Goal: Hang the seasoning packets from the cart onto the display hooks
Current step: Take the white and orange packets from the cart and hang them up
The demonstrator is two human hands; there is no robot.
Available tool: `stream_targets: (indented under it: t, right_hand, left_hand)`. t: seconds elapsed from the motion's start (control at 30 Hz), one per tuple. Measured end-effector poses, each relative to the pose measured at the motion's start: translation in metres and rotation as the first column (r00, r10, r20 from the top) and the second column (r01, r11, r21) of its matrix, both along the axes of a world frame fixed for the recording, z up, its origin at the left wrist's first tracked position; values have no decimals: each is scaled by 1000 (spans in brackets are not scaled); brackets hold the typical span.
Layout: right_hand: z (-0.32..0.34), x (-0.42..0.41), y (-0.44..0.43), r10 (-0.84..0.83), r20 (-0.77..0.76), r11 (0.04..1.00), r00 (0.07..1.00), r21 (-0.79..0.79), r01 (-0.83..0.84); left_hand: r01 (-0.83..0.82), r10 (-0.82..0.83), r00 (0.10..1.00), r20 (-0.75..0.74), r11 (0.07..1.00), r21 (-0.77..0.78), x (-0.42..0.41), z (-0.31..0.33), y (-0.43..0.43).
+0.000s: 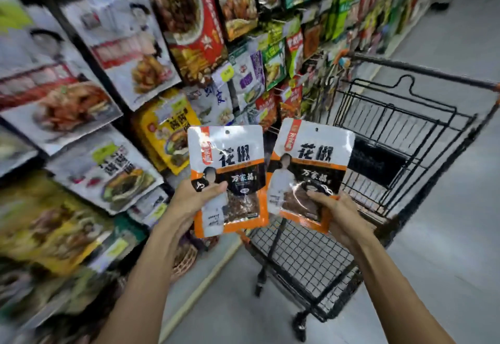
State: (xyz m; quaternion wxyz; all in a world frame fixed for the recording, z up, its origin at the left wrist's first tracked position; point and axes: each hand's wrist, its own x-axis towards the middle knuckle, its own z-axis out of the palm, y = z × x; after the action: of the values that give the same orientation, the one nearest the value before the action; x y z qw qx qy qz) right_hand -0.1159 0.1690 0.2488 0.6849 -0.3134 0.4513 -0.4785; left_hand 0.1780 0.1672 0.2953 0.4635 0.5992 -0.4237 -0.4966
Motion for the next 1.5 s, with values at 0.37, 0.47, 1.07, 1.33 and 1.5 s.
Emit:
stream_targets:
  t: [0.37, 0.47, 1.07, 1.33, 1.5]
  right_hand:
    - [75, 176, 57, 342, -113, 902, 933, -239, -359]
    - [91, 231, 92, 442, -154, 835, 884, -290, -468]
    - [116, 512, 339, 770, -245, 506, 590, -329, -797]
    - [129, 582, 340, 791, -282, 442, 544, -351, -825]
    - [129, 614, 314, 783, -277, 451, 557, -365, -815]
  left_hand:
    - [-364, 362, 931, -44, 912, -187, 155, 73, 190]
    - [-464, 462, 884, -62, 860, -211, 203, 87, 261]
    - [-693, 732, 682, 13, 651, -310, 404, 125, 625]
    - [-735, 763, 642, -77, 584, -344, 470, 129, 622]
    - [-747, 764, 636, -105, 577, -331, 508, 140, 587]
